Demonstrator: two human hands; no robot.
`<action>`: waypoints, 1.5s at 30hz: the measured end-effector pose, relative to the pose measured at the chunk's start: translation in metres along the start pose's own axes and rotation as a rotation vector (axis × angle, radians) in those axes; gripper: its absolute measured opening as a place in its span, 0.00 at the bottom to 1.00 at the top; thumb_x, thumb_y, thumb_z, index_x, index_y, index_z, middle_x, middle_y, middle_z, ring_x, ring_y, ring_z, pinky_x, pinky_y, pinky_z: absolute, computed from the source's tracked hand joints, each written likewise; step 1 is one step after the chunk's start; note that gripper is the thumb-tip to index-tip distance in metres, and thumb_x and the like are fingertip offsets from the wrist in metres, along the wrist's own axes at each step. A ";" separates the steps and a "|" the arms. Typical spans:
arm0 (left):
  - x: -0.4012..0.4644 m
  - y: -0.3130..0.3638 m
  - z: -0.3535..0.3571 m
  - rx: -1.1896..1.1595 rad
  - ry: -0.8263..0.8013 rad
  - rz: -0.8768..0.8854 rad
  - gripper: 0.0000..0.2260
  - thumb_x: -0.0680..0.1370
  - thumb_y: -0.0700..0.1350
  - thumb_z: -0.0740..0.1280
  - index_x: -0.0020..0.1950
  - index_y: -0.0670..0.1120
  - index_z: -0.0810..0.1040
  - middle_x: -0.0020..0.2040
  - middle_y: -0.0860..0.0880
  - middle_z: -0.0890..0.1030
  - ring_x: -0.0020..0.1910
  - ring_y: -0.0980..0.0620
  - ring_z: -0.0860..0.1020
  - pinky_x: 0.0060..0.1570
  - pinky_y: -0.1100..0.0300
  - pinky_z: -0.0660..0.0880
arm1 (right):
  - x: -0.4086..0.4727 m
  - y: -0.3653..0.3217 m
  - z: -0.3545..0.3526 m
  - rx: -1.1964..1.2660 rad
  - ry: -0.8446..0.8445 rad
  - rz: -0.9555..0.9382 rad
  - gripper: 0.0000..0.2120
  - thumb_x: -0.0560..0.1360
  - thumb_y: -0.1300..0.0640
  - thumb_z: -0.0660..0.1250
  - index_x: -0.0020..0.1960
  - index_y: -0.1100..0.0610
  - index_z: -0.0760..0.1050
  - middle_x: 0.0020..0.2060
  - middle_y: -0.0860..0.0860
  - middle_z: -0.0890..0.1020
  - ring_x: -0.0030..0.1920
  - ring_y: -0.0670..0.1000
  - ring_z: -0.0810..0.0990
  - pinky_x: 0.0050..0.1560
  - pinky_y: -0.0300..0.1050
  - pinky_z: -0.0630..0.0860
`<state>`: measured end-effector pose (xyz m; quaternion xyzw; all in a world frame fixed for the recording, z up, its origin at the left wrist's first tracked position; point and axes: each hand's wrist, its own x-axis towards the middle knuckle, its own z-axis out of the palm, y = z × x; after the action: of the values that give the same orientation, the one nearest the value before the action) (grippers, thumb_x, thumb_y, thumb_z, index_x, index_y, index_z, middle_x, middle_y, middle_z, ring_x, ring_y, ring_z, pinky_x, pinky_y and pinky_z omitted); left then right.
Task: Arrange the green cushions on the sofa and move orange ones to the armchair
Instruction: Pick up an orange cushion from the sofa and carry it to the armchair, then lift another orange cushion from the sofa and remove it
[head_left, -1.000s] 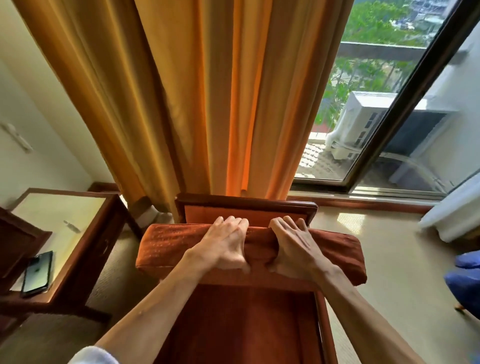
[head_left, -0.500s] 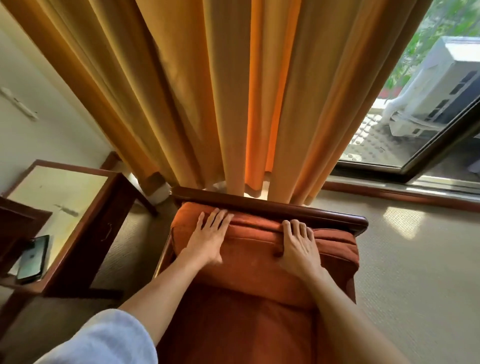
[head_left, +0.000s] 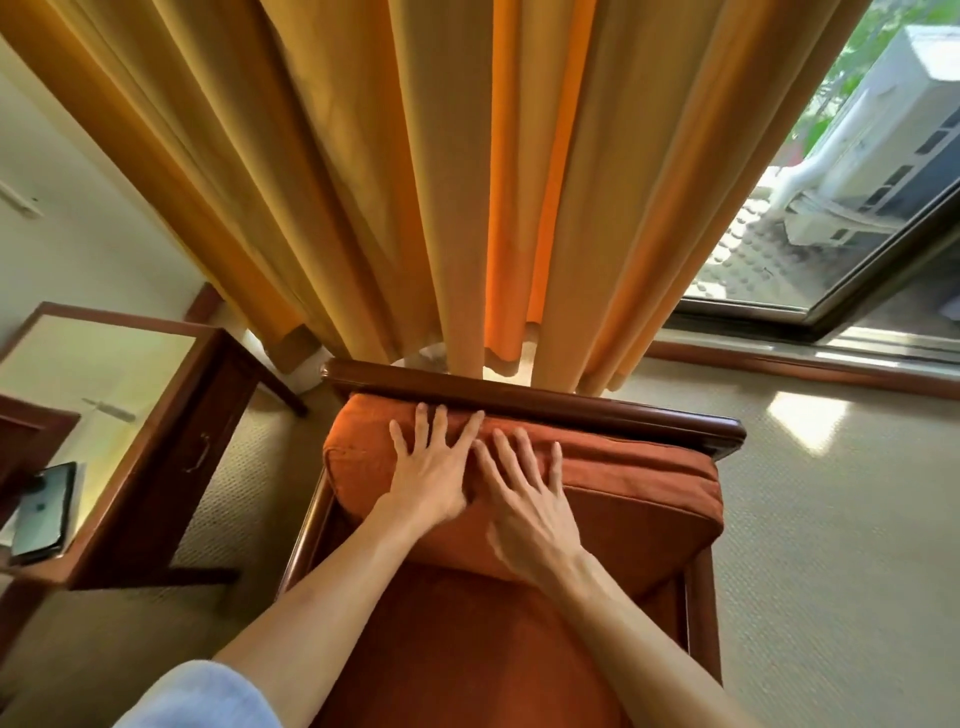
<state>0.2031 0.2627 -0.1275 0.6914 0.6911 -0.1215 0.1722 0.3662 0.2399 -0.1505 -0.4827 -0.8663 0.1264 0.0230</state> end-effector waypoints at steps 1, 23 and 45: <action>0.000 -0.005 -0.003 -0.023 -0.020 0.007 0.47 0.77 0.49 0.71 0.82 0.60 0.39 0.83 0.43 0.42 0.80 0.40 0.36 0.74 0.30 0.38 | -0.001 -0.003 -0.001 -0.001 0.009 0.013 0.50 0.65 0.55 0.71 0.81 0.53 0.49 0.81 0.55 0.53 0.80 0.60 0.45 0.73 0.74 0.44; -0.192 -0.014 -0.085 -1.075 0.283 -0.202 0.36 0.75 0.63 0.71 0.79 0.58 0.61 0.79 0.51 0.65 0.76 0.50 0.65 0.73 0.49 0.66 | -0.076 -0.064 -0.136 1.003 0.085 0.348 0.39 0.74 0.34 0.68 0.78 0.47 0.59 0.75 0.49 0.66 0.75 0.48 0.65 0.73 0.53 0.66; -0.601 -0.142 -0.055 -0.990 0.951 -0.517 0.45 0.70 0.63 0.75 0.80 0.61 0.53 0.80 0.49 0.63 0.78 0.45 0.62 0.71 0.34 0.66 | -0.259 -0.476 -0.181 1.113 -0.035 -0.198 0.33 0.76 0.50 0.72 0.76 0.48 0.60 0.60 0.38 0.72 0.50 0.26 0.70 0.47 0.28 0.69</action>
<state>0.0483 -0.2659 0.1567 0.3255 0.8063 0.4811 0.1118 0.1383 -0.1810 0.1602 -0.3120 -0.7104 0.5694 0.2716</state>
